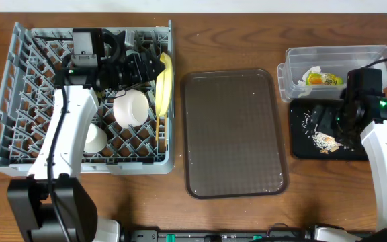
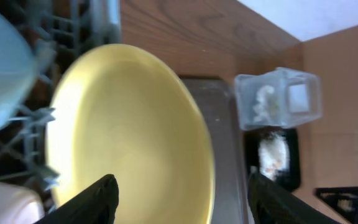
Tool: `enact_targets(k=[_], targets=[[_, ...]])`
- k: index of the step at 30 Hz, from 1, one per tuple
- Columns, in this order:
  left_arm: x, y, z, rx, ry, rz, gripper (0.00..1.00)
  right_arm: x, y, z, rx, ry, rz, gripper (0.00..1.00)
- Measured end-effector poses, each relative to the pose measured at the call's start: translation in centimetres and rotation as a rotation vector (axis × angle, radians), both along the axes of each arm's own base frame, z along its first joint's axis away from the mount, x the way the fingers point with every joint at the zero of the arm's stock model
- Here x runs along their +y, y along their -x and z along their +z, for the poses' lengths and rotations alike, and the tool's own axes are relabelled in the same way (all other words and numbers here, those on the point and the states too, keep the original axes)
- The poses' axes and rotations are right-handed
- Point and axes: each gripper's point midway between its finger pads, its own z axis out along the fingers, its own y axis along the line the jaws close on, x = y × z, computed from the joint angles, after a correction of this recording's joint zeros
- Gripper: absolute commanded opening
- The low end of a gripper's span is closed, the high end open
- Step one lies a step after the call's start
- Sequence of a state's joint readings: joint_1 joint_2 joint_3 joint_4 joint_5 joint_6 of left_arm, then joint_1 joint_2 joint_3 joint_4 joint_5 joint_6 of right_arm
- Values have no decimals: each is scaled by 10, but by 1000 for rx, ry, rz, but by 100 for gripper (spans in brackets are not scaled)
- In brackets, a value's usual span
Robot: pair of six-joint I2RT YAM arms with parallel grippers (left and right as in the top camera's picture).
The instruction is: Sort waste into correct bins and load items into the dishwasher rack
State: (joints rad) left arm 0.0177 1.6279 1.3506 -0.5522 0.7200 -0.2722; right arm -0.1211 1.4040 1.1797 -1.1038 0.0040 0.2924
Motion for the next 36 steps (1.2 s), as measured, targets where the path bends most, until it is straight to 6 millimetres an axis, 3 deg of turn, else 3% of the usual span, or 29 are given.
enact_targets(k=[6, 10, 13, 16, 22, 26, 31, 36], targets=[[38, 20, 7, 4, -234, 136, 81, 34, -47, 19, -220, -113, 209, 99], [75, 51, -11, 143, -435, 252, 86, 57, -66, 31, -320, -121, 343, 99], [100, 82, -29, 290, -574, 301, 86, 70, -63, 30, -317, -124, 427, 99], [114, 108, -36, 392, -665, 311, 87, 72, -47, 22, -246, -130, 465, 99], [124, 133, -36, 466, -733, 306, 88, 66, -21, 10, -125, -131, 447, 99], [126, 140, -13, 360, -729, 335, 88, 65, -17, 16, -137, -121, 437, 99], [121, 155, 37, 51, -678, 384, 88, 63, -18, 52, -338, -64, 439, 99], [119, 193, 72, -228, -644, 435, 89, 60, 3, 87, -572, 12, 434, 99]])
